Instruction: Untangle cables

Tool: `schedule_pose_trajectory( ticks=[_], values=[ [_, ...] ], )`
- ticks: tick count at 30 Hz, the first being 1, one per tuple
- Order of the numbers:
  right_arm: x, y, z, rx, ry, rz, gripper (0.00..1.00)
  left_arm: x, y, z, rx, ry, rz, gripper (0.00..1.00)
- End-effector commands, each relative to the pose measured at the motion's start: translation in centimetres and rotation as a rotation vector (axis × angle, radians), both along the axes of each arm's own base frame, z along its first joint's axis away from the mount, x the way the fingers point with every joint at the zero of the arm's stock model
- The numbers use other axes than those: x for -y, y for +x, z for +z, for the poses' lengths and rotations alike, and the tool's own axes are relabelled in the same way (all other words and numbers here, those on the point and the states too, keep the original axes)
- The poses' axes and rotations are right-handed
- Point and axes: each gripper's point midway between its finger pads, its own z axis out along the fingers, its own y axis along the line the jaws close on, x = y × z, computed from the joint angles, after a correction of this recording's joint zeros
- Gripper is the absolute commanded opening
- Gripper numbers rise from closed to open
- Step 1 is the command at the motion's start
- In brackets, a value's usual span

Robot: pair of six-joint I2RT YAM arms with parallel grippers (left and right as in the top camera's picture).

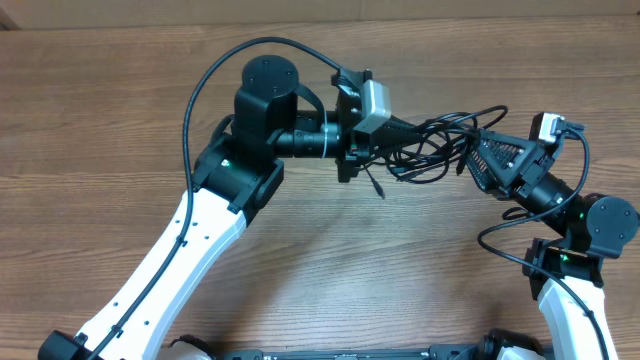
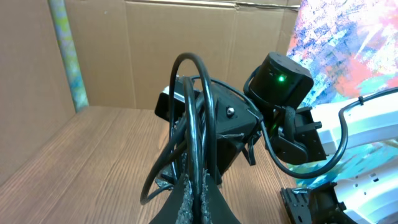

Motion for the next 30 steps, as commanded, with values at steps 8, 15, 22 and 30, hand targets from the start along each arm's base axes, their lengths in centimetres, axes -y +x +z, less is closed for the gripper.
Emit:
schedule_pose_trajectory(
  ticks=[8,15,22,30],
  values=[
    [-1.0,-1.6,2.3,0.108,-0.036,0.07,0.73,1.8,1.5,-2.9,-0.04,0.046,-0.007,0.04],
    [-1.3,-2.7,4.0,0.173,-0.02,0.088,0.73,1.8,1.8,-4.0,-0.074,0.072,0.004,0.04],
    [-1.4,-3.2,4.7,0.172,0.003,0.105,0.74,1.2,2.9,-5.1,-0.075,0.111,0.062,0.04],
    [-1.7,-4.4,5.8,0.219,0.013,0.127,0.75,-1.3,6.1,-6.7,-0.132,0.168,0.212,0.04]
  ],
)
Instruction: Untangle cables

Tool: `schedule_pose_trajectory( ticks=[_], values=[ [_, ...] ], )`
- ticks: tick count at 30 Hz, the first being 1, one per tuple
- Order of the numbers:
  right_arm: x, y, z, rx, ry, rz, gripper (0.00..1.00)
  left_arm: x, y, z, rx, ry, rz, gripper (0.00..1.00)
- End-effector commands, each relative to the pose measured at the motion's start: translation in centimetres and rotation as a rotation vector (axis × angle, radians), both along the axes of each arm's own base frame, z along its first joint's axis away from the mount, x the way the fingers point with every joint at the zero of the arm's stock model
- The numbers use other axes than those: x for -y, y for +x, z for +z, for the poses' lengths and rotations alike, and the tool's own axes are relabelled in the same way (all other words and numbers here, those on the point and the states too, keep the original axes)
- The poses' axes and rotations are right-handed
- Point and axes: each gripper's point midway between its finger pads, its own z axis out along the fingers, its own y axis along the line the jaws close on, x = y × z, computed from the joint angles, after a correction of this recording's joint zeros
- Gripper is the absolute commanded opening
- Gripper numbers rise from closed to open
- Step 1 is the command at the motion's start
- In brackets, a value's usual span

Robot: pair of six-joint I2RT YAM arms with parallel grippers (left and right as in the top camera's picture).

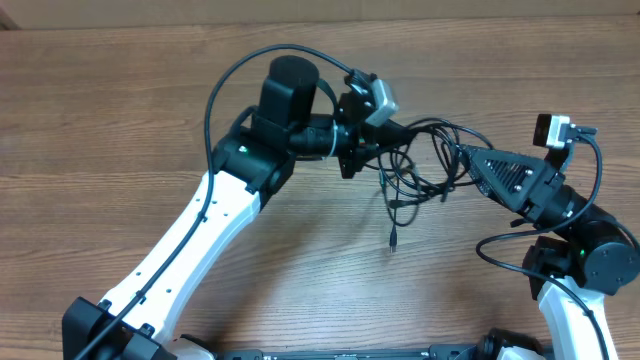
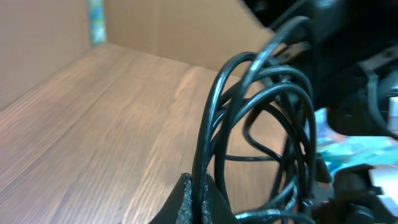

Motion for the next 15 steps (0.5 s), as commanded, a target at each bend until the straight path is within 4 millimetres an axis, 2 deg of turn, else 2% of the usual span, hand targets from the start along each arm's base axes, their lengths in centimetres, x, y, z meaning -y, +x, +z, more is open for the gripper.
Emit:
schedule_pose_trajectory(
  ticks=[1,10,15],
  values=[
    [-0.2,-0.4,1.1,0.0,0.014,0.019,0.75,-1.4,2.3,0.3,0.027,0.012,0.083,0.05],
    [-0.2,-0.4,1.0,0.017,-0.001,0.014,0.78,-2.3,3.1,0.6,-0.018,-0.007,0.118,0.04],
    [0.0,0.2,0.5,0.007,-0.01,-0.001,0.79,-1.8,2.3,2.4,-0.019,-0.078,0.058,0.04]
  ],
)
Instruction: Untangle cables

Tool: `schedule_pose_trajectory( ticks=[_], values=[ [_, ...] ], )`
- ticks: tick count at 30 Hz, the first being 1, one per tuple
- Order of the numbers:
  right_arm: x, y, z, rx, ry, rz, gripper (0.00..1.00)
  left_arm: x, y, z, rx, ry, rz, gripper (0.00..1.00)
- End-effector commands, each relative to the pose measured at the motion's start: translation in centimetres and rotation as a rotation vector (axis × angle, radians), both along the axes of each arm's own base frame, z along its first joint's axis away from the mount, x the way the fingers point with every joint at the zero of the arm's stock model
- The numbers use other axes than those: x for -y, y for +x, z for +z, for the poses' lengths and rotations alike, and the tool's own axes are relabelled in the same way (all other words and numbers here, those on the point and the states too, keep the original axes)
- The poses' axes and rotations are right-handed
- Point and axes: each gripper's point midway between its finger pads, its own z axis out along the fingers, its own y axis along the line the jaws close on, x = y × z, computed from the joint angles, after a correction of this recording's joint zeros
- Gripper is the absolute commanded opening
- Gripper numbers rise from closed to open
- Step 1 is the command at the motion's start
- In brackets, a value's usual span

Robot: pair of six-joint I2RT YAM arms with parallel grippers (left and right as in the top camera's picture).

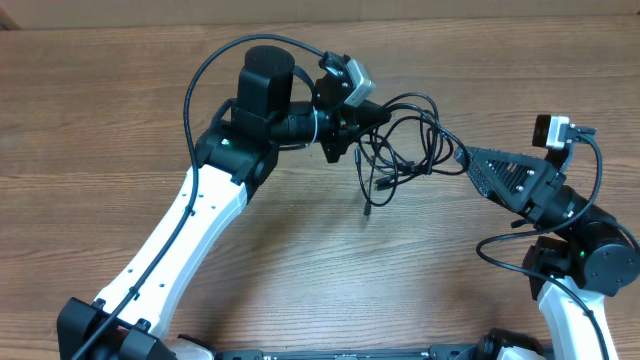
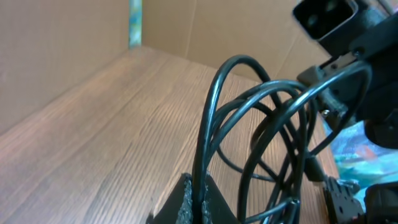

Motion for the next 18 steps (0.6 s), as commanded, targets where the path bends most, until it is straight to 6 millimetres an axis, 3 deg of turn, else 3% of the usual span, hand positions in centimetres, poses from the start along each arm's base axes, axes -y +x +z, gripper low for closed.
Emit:
schedule_pose_trajectory(
  ticks=[1,10,18],
  values=[
    [0.0,0.3,0.3,0.025,-0.025,-0.01,0.79,0.4,-0.8,2.4,-0.015,-0.08,-0.061,0.04],
    [0.6,2.5,-3.1,-0.1,-0.06,-0.045,0.79,0.4,-3.1,7.4,0.063,-0.228,-0.213,0.04],
    [0.7,3.2,-4.8,-0.15,-0.082,-0.058,0.79,0.2,-5.6,10.1,0.104,-0.295,-0.356,0.04]
  ],
)
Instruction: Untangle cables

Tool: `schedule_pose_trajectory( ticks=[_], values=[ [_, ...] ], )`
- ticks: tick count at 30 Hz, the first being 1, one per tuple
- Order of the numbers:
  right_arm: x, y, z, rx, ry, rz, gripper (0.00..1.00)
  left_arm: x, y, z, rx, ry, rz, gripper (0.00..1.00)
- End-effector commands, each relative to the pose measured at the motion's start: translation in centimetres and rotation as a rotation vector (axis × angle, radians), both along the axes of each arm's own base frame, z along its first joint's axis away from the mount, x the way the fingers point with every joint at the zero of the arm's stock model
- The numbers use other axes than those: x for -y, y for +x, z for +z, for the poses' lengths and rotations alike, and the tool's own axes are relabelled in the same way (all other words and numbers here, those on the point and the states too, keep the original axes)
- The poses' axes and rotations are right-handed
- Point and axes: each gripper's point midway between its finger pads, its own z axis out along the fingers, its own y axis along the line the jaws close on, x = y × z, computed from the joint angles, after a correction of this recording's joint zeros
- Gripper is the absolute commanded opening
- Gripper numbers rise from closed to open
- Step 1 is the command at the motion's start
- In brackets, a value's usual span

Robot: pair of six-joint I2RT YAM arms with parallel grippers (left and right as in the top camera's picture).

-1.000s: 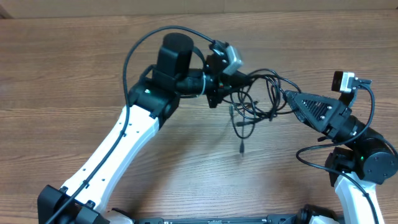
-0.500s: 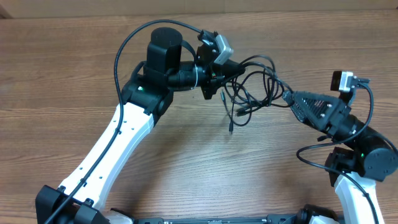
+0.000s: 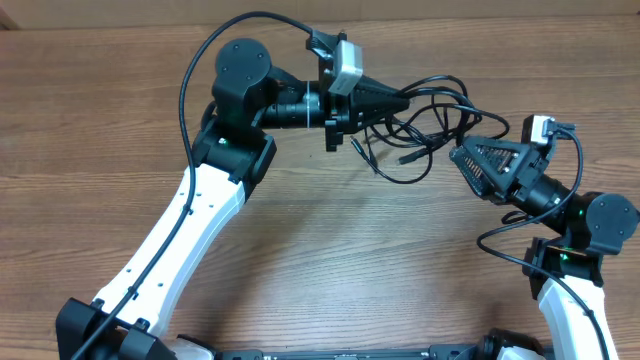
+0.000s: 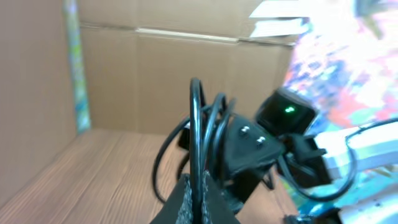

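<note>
A tangle of black cable (image 3: 432, 108) hangs in loops between my two grippers above the wooden table (image 3: 300, 250). My left gripper (image 3: 400, 101) points right and is shut on a strand of it. The wrist view shows the fingers (image 4: 186, 199) pinching the cable (image 4: 196, 130), which rises in loops. My right gripper (image 3: 457, 156) points left just below the tangle and looks shut on a strand at its tip. Its black fingers (image 4: 249, 146) show behind the loops. Two loose plug ends (image 3: 407, 158) dangle under the bundle.
Both arms' own black wiring arcs over the left arm (image 3: 215, 60) and beside the right arm (image 3: 500, 240). Brown cardboard walls (image 4: 161, 68) stand behind the table. Bare wood spreads to the left and front.
My left gripper has moved right and a little farther back, closer to the right gripper. The cable, which was drawn out between them, is now bunched in slack loops. Both grips remain.
At first both grippers held the tangle close together at the right. Then they stood farther apart, with loops spread and a plug end hanging low. The left gripper was then farther left with the cable stretched. Now the two are close again.
</note>
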Motion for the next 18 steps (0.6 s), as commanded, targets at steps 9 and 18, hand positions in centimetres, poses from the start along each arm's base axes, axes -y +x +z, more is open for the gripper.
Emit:
schedule_pose_trajectory(
  ticks=[9,18],
  values=[
    [-0.4,-0.4,0.5,0.062,-0.048,0.027,0.79,-0.5,-2.5,2.2,-0.008,-0.022,-0.119,0.04],
    [-0.8,-0.6,0.7,0.027,-0.02,0.049,0.78,0.5,-3.4,2.0,0.017,-0.022,-0.143,0.04]
  ],
)
